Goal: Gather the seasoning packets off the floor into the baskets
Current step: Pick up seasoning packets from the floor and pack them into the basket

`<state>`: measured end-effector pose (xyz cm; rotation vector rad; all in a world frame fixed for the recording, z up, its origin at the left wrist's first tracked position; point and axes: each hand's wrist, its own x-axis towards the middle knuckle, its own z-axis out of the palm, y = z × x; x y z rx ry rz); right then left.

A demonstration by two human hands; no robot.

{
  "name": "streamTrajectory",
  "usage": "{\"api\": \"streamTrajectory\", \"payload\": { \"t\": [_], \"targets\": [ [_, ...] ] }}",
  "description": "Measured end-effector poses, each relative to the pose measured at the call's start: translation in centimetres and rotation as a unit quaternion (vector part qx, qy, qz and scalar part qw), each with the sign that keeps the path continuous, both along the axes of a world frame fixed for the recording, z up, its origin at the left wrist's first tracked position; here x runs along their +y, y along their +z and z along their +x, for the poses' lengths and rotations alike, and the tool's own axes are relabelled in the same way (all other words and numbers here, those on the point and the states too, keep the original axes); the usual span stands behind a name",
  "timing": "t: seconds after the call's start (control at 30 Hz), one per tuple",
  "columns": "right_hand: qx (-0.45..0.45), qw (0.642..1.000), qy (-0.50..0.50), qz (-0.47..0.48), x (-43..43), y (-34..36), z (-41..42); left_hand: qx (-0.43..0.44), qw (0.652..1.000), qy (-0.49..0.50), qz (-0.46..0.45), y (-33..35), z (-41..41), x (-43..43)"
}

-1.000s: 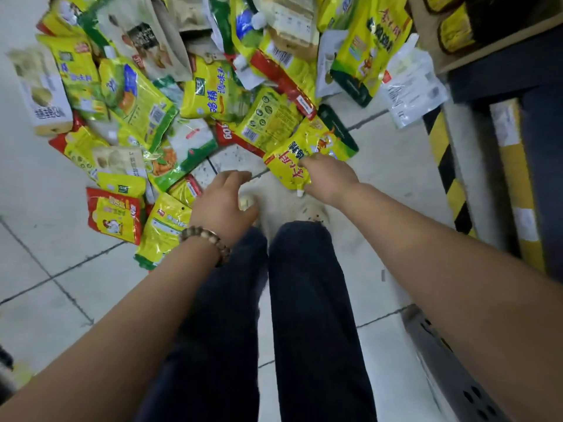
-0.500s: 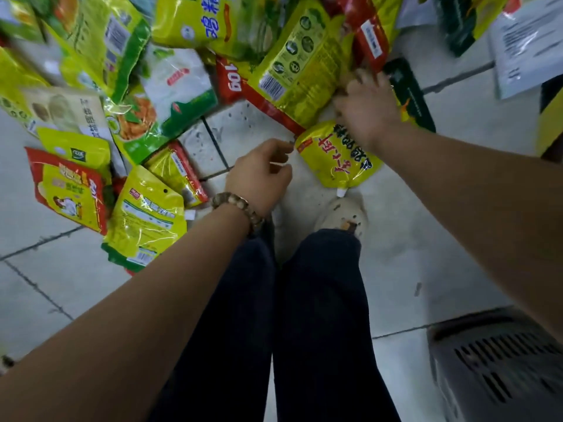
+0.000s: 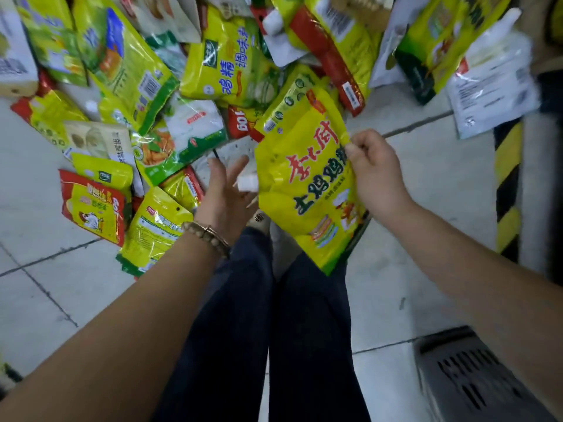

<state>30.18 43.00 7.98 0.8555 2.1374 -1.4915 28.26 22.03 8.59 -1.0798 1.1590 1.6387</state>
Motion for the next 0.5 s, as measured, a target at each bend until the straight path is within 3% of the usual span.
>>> {"api": "streamTrajectory", "payload": {
  "t": [0.1, 0.2, 0.27, 0.33, 0.5],
  "targets": [
    [-0.056, 0.989, -0.139, -0.012, -3.4, -0.1, -0.2, 0.015, 0.996, 0.004, 0.084, 1.6, -0.9, 1.2],
    [-0.063, 0.974, -0.219, -0.010, -6.4, -1.1, -1.0, 0.055, 0.998, -0.032, -0.028, 1.7, -1.8, 1.4],
    [-0.066, 0.973, -0.220, -0.012, -8.1, -1.9, -1.6, 0.087, 0.979, -0.094, -0.158, 1.3, -2.2, 1.0],
    [-0.083, 0.971, -0.224, -0.015, -9.6, -2.6, -2.4, 0.086, 0.965, -0.091, -0.232, 1.3, -2.5, 0.5],
    [-0.159, 0.936, -0.314, 0.003, -10.5, -5.4, -6.8, 0.082, 0.947, -0.038, -0.309, 1.5, -1.8, -1.5]
  ]
}}
